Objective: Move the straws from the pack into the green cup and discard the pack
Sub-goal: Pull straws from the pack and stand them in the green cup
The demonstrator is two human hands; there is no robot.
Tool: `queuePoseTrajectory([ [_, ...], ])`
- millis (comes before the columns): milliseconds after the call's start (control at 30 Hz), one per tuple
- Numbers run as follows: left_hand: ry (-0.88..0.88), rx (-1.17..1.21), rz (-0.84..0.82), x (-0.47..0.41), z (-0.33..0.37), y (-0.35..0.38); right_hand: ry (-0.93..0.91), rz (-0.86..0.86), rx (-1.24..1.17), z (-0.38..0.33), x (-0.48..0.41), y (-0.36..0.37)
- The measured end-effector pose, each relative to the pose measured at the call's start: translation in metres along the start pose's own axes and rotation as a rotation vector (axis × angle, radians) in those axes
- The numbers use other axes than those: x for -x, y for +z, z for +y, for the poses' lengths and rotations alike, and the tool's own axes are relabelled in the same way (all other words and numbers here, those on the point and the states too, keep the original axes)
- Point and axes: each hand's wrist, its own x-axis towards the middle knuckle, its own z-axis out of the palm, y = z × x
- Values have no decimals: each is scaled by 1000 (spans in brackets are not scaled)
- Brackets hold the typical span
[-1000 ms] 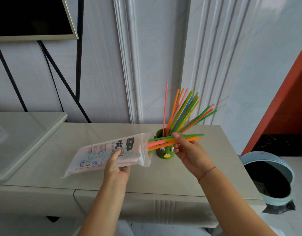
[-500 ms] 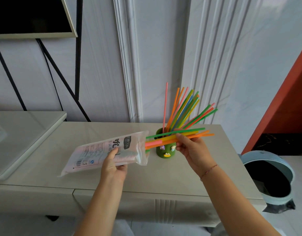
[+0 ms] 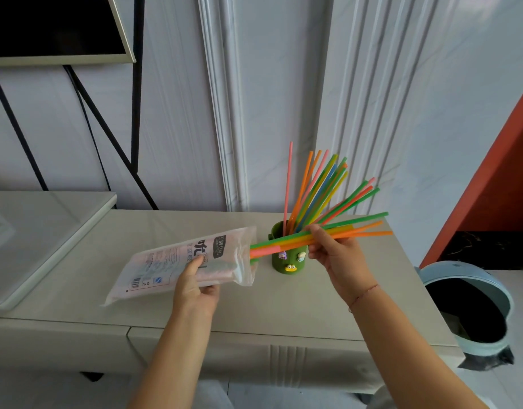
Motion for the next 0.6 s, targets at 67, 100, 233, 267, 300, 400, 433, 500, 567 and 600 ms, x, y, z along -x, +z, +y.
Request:
queuePoseTrajectory([
  [67,6,23,13,-4,7,-2,-4,48,14,-6,-3,-6],
  [100,10,24,16,-5,9,-2,-9,64,10,-9,-4,-9],
  [233,18,24,18,-8,12,-2,-24,116,-5,-20,-8,-17],
  [267,25,22,17,-9,13,-2,-26,136,1,-23,-9,-19],
  [300,31,22,16,-9,13,-2,-30,158,6,-26,-10,-21],
  [400,41,27,15,-9,15,-4,-36,224,16,-34,-12,-29],
  [433,41,26,15,-9,15,-4,-37,245,21,-36,-12,-32],
  [500,40,20,7,-7,14,-3,-42,280,43,-40,-13,-36],
  [567,38,16,-1,-5,12,-2,-51,302,77,-43,-14,-39],
  [600,36,16,0,-4,11,-1,-56,311,95,-44,-15,-40],
])
